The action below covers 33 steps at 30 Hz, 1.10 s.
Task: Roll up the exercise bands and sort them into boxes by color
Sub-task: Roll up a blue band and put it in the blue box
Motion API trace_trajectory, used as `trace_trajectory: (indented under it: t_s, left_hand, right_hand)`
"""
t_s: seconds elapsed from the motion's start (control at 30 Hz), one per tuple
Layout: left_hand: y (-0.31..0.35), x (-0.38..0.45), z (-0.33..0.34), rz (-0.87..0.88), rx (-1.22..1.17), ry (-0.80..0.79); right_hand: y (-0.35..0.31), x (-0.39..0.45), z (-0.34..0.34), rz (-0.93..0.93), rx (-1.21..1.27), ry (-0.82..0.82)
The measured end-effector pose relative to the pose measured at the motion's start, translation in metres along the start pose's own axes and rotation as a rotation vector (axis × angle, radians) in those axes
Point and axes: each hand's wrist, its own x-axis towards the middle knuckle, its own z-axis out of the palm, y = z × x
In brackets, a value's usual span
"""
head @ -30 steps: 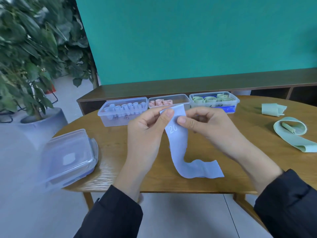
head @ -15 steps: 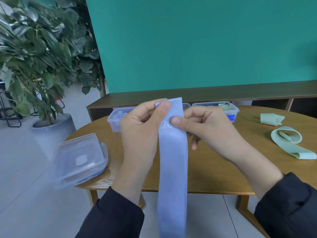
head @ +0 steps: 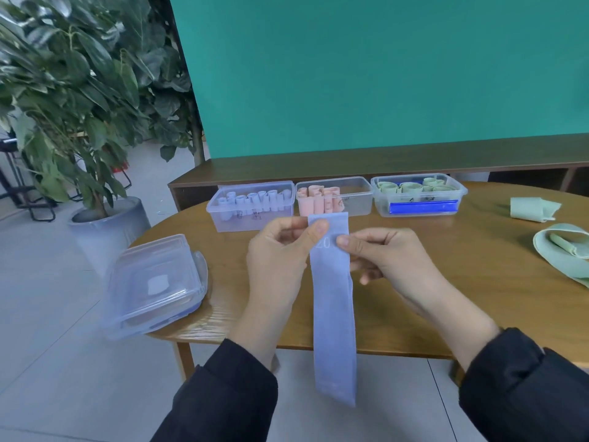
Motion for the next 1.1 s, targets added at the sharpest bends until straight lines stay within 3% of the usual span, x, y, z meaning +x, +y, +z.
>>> trace_trajectory:
  t_s: [0.4, 0.57, 0.77, 1.1]
  left_hand:
    - [-0.031, 0.003, 0.000, -0.021, -0.041, 0.011]
    - [-0.031, 0.015, -0.001, -0.013, -0.036, -0.060]
    - [-0.025, 0.024, -0.013, -0.135, -0.143, -0.224]
    - [-0.022, 0.025, -0.020, -0.170, -0.114, -0.273]
  right_hand:
    - [0.021, 0.013, -0.007, 0.010, 0.067, -0.066]
    - [0.026, 0.021, -0.007, -0.019, 0.189, -0.053]
    - [0.026, 0.028, -0.013, -0.061, 0.215, -0.026]
    - [0.025, 0.025, -0.008, -0.076, 0.239, -0.056]
